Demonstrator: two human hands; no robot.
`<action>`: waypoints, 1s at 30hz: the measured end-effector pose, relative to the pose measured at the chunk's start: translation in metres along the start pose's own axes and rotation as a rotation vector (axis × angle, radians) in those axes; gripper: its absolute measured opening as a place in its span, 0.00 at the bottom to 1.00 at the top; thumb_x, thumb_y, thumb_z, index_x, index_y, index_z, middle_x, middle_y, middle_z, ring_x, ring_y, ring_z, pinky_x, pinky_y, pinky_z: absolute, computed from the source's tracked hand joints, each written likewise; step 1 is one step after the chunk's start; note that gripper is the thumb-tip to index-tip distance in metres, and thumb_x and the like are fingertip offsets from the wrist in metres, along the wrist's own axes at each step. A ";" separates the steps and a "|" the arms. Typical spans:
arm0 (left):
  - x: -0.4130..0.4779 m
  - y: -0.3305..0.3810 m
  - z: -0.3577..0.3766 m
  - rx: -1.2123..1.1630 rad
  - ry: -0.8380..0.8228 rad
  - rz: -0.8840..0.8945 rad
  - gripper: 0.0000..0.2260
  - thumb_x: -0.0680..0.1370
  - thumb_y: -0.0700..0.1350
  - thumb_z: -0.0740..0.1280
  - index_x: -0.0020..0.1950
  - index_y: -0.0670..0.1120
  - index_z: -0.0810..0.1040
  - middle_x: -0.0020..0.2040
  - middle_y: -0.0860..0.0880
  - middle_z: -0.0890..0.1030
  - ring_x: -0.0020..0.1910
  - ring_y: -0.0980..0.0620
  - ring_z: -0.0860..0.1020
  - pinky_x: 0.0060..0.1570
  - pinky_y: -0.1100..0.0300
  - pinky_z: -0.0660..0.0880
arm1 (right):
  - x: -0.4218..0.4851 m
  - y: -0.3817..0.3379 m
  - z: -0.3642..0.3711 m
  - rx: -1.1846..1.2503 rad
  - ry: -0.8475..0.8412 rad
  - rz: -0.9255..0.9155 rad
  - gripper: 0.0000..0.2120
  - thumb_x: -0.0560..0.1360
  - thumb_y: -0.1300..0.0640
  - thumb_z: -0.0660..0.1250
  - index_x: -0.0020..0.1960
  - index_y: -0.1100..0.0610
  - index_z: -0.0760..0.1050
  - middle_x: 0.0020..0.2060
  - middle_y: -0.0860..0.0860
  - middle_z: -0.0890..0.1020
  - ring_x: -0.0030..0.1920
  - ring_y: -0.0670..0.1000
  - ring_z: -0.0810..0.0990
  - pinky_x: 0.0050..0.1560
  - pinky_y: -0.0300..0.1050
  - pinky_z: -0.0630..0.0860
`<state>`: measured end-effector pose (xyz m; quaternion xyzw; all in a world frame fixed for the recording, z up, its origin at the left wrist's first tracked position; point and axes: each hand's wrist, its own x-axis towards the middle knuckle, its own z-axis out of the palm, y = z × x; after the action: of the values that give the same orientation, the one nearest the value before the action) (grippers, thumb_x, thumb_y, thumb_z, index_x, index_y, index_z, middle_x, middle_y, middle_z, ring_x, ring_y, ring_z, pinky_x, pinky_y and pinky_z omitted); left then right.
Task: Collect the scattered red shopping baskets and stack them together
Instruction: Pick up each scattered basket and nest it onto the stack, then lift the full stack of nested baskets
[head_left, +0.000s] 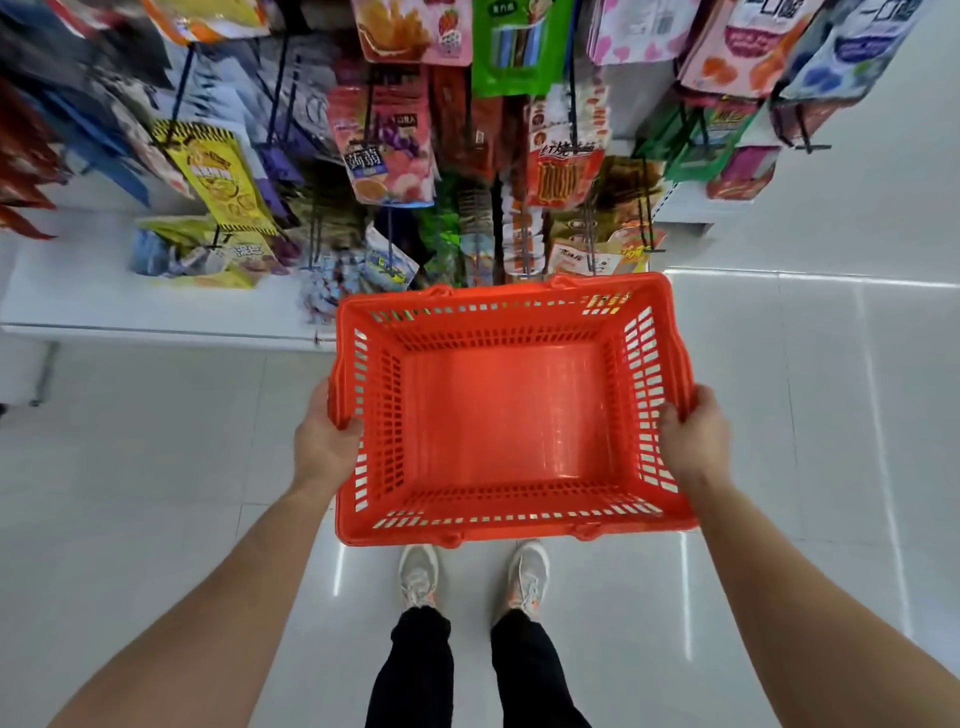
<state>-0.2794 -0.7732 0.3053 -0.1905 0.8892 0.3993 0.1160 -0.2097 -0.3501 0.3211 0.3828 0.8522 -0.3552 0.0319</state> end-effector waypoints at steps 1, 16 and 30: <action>0.003 -0.002 0.002 0.030 -0.027 0.011 0.24 0.76 0.43 0.70 0.70 0.58 0.70 0.51 0.58 0.81 0.50 0.50 0.81 0.51 0.59 0.72 | 0.002 0.003 0.004 -0.007 -0.019 0.004 0.13 0.77 0.58 0.62 0.61 0.58 0.72 0.53 0.59 0.82 0.51 0.64 0.80 0.47 0.47 0.70; -0.139 -0.010 -0.016 -0.068 0.007 -0.130 0.38 0.75 0.53 0.74 0.80 0.52 0.59 0.75 0.54 0.70 0.71 0.52 0.70 0.71 0.53 0.66 | -0.065 0.007 -0.033 -0.122 -0.179 -0.146 0.35 0.74 0.47 0.70 0.76 0.59 0.63 0.69 0.56 0.72 0.69 0.59 0.69 0.67 0.57 0.68; -0.235 -0.093 -0.025 -0.102 -0.003 -0.082 0.36 0.75 0.52 0.74 0.79 0.51 0.61 0.70 0.54 0.73 0.66 0.50 0.73 0.65 0.54 0.70 | -0.192 0.092 -0.027 -0.098 -0.156 -0.114 0.37 0.74 0.45 0.70 0.76 0.58 0.60 0.70 0.56 0.69 0.68 0.59 0.70 0.65 0.55 0.70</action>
<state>-0.0290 -0.7904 0.3443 -0.2320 0.8591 0.4392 0.1238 -0.0062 -0.4123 0.3499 0.3030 0.8838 -0.3431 0.0967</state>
